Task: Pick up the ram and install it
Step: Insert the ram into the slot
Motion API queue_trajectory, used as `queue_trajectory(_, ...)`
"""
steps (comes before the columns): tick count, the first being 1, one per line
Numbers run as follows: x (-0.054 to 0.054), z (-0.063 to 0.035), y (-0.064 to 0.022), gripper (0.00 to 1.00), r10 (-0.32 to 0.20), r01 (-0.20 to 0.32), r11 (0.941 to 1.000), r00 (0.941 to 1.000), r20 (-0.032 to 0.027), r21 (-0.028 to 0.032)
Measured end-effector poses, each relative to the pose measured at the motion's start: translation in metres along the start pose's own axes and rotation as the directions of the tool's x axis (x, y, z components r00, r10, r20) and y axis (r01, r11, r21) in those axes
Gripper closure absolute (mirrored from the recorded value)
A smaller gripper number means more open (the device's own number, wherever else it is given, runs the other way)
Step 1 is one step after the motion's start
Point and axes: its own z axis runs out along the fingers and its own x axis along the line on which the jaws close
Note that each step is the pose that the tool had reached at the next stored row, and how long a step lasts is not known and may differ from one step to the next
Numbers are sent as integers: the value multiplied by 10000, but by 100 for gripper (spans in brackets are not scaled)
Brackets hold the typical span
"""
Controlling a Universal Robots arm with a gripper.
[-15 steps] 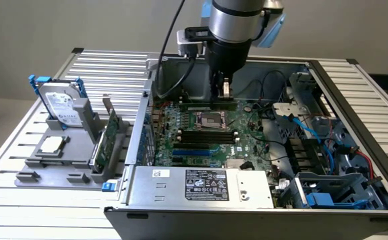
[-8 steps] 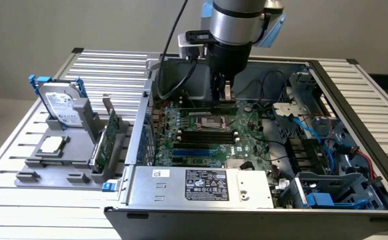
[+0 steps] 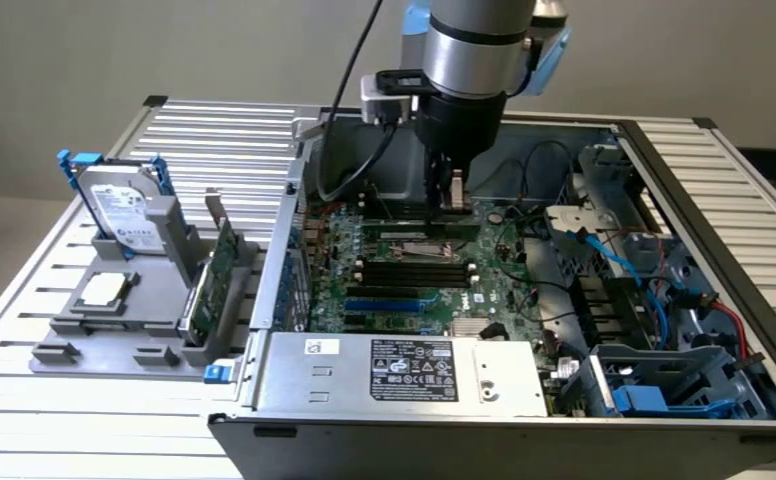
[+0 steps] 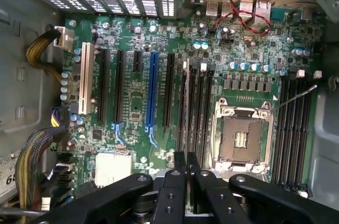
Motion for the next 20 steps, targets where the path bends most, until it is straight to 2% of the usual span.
queue_trajectory(3, 0, 42, -11, 87, 321, -321, 9995, 9995, -9, -5)
queue_trajectory(5, 1, 64, -30, 87, 391, -391, 9992, 9992, -47, -7)
queue_trajectory(7, 1, 83, -51, 87, 432, -432, 9991, 9990, -109, -7)
queue_trajectory(13, 2, 136, -73, 87, 485, -485, 9988, 9982, -366, -8)
queue_trajectory(15, 2, 162, -74, 87, 486, -487, 9988, 9980, -411, -8)
queue_trajectory(20, 0, 245, -56, 87, 489, -489, 9988, 9977, -476, -7)
